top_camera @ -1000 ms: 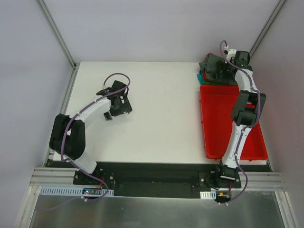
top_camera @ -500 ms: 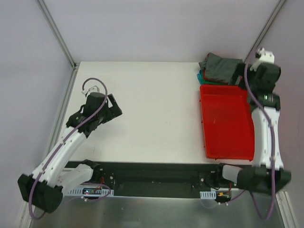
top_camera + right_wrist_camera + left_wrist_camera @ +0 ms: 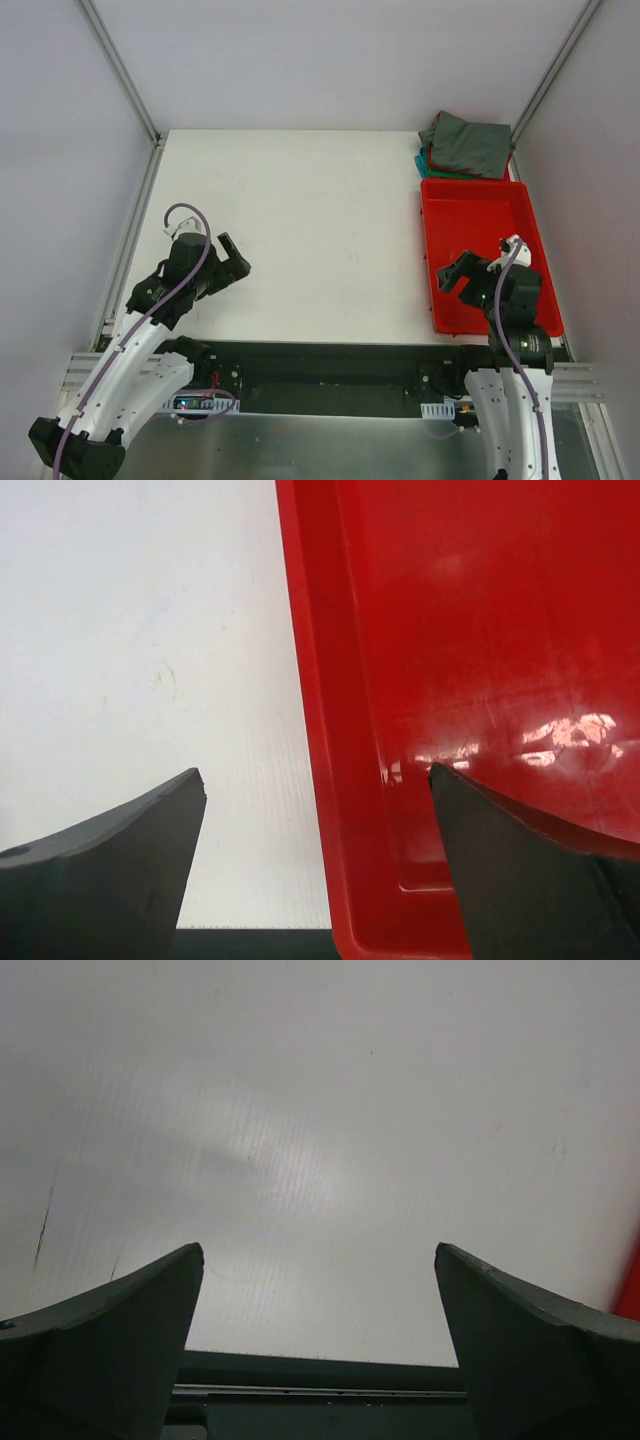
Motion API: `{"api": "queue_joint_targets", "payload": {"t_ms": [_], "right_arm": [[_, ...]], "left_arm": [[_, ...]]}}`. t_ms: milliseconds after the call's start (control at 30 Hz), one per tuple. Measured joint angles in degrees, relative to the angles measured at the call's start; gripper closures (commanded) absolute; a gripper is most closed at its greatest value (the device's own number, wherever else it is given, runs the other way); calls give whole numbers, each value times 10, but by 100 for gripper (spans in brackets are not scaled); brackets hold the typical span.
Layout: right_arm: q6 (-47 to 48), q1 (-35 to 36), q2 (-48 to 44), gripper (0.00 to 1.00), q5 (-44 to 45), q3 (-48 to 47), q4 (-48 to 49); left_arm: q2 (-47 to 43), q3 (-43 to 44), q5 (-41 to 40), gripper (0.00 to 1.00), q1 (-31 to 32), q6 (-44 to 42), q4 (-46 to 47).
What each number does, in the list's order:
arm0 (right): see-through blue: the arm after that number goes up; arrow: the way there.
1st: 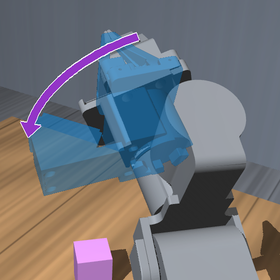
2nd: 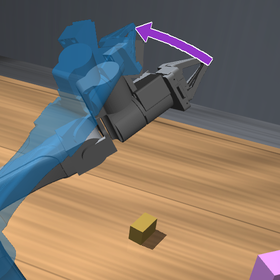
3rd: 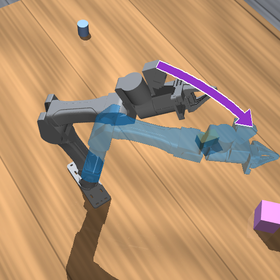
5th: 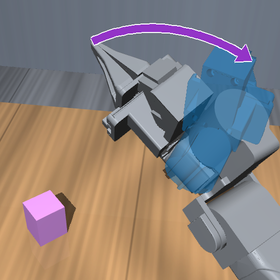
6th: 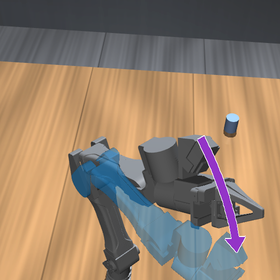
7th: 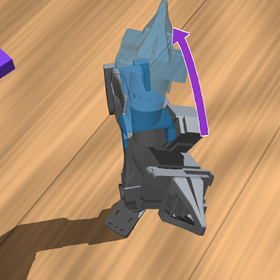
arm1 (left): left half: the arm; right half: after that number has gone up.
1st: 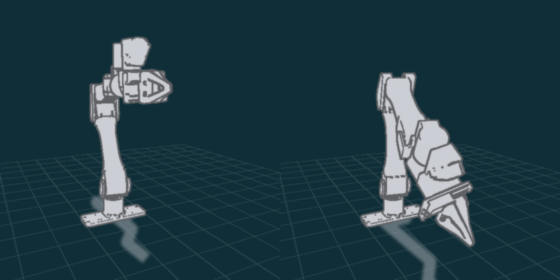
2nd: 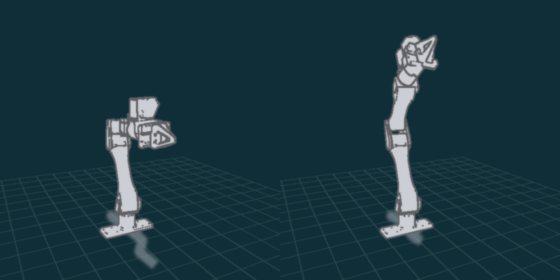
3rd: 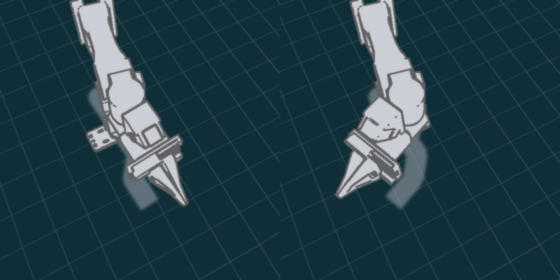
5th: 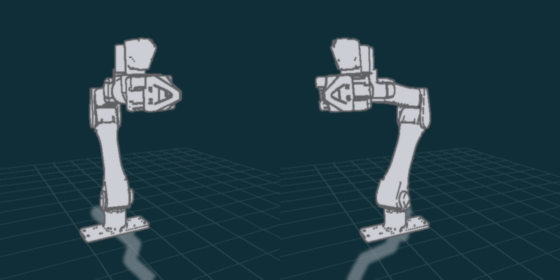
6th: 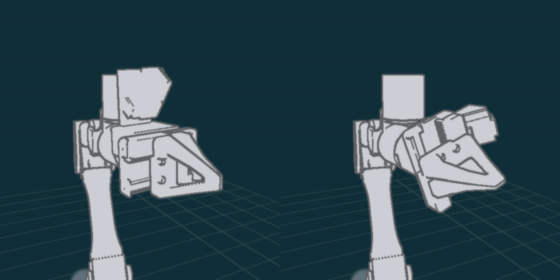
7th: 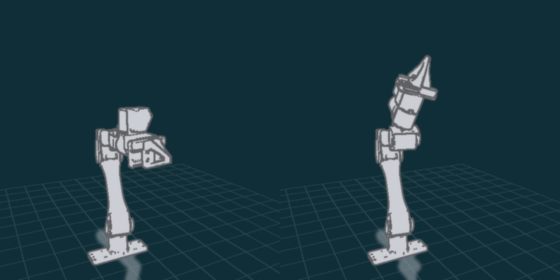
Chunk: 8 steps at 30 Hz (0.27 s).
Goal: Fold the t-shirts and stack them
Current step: Smooth out wrinkles on the folded tshirt
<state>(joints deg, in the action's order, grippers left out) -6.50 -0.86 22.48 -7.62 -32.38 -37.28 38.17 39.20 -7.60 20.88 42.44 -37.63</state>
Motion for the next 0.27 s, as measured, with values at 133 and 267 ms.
{"api": "queue_joint_targets", "payload": {"t_ms": [133,267], "right_arm": [[-4,0,-48,4,19,0,0],[-4,0,-76,4,33,1,1]], "left_arm": [[1,-1,1,1,0,1,-5],[1,-1,1,1,0,1,-5]]}}
